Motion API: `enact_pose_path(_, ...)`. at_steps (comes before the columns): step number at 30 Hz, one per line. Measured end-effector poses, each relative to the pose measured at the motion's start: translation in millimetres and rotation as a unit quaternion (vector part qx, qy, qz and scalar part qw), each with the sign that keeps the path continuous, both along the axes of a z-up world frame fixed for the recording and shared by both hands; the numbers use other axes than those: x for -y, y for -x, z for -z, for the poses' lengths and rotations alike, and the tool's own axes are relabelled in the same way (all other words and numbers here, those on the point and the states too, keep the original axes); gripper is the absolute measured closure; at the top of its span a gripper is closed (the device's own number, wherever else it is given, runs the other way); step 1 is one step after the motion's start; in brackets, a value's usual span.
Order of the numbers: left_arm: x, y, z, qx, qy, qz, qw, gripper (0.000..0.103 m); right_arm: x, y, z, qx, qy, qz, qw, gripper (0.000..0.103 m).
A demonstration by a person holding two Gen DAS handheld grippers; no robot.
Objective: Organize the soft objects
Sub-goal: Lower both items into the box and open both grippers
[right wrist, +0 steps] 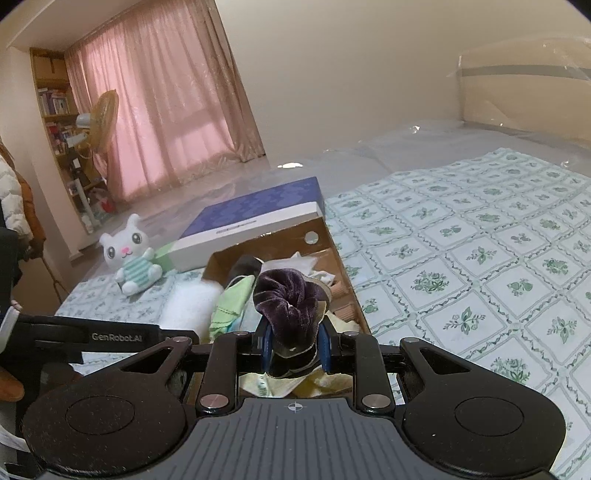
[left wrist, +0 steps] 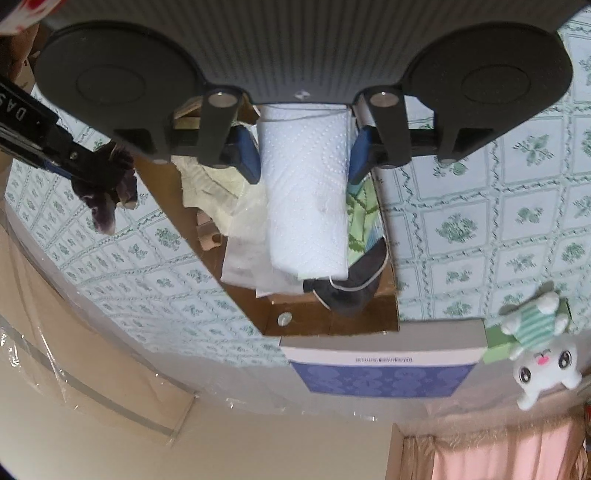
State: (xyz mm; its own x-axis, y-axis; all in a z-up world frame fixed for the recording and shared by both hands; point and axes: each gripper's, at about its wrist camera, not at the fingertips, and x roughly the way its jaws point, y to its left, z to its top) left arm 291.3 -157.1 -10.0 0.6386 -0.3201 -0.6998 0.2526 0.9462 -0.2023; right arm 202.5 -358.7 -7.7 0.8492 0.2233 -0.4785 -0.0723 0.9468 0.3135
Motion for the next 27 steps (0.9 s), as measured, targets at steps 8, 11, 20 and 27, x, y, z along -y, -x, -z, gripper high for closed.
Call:
enact_pose_path(8,2,-11,19,-0.026,-0.004,0.005,0.9997,0.049,3,-15,10,-0.016,0.008,-0.009,1.000,0.078)
enact_pose_path(11,-3,-11,20,-0.028,-0.002,0.005,0.9996,0.049,3,-21,13,-0.021,0.009,-0.011,1.000,0.078)
enact_pose_path(20,-8,-11,16,-0.017,-0.012,0.007,0.9998,0.043,-5,-34,16,0.000,0.017,-0.007,1.000,0.044)
enact_pose_path(27,-10,-7,16,-0.013,-0.018,0.013,0.9997,0.042,-6,-33,25,-0.023,0.028,-0.006,0.999,0.043)
